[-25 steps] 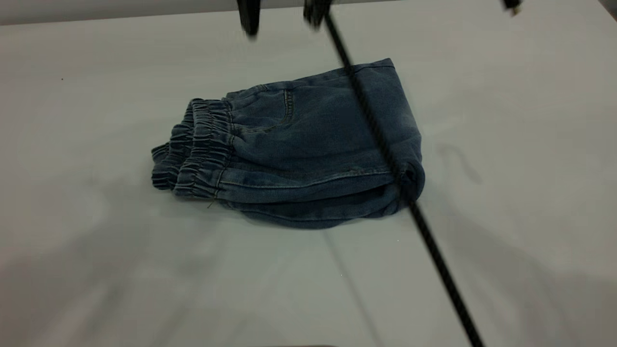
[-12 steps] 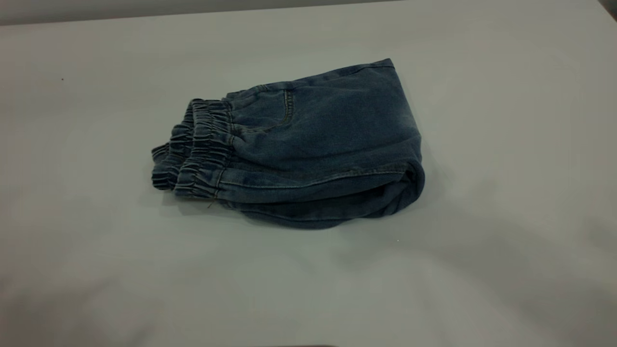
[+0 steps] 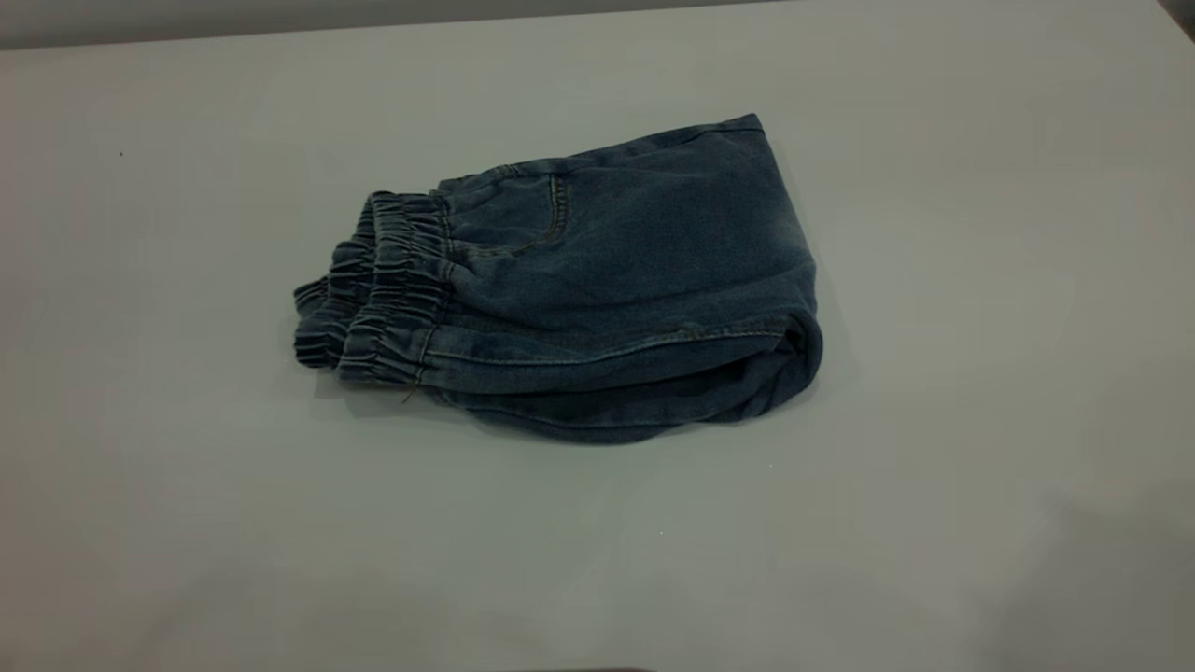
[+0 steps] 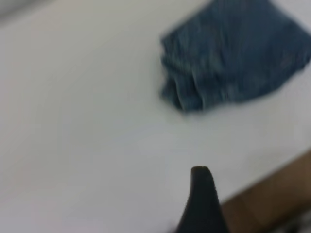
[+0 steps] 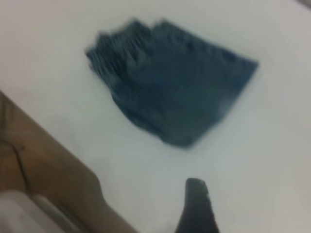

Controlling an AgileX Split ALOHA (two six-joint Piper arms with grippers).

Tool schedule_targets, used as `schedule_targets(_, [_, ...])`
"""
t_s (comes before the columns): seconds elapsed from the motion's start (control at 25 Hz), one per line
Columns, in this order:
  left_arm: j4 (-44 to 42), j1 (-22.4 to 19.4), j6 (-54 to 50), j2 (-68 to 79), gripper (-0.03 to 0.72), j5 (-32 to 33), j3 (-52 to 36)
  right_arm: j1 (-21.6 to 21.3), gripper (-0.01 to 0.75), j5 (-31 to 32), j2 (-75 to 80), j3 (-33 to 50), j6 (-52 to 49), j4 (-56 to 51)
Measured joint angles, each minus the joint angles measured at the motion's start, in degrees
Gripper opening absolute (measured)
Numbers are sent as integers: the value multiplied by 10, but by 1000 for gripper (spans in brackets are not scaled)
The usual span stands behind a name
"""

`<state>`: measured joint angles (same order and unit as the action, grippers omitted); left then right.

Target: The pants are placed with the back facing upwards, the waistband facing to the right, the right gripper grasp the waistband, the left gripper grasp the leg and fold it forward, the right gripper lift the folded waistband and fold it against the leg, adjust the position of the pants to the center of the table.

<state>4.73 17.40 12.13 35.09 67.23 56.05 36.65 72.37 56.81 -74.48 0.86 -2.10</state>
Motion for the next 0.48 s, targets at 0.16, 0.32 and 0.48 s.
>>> schedule_targets(0.16, [0, 0, -25, -39, 496, 0, -122, 0, 449, -6, -82, 128, 0, 5])
schedule_targets(0.32, [-1, 0, -53, -74, 496, 0, -212, 0, 449, -49, -150, 243, 0, 9])
schedule_targets(0.48, [-1, 0, -78, -106, 496, -2, -252, 0, 449, -76, -203, 331, -2, 13])
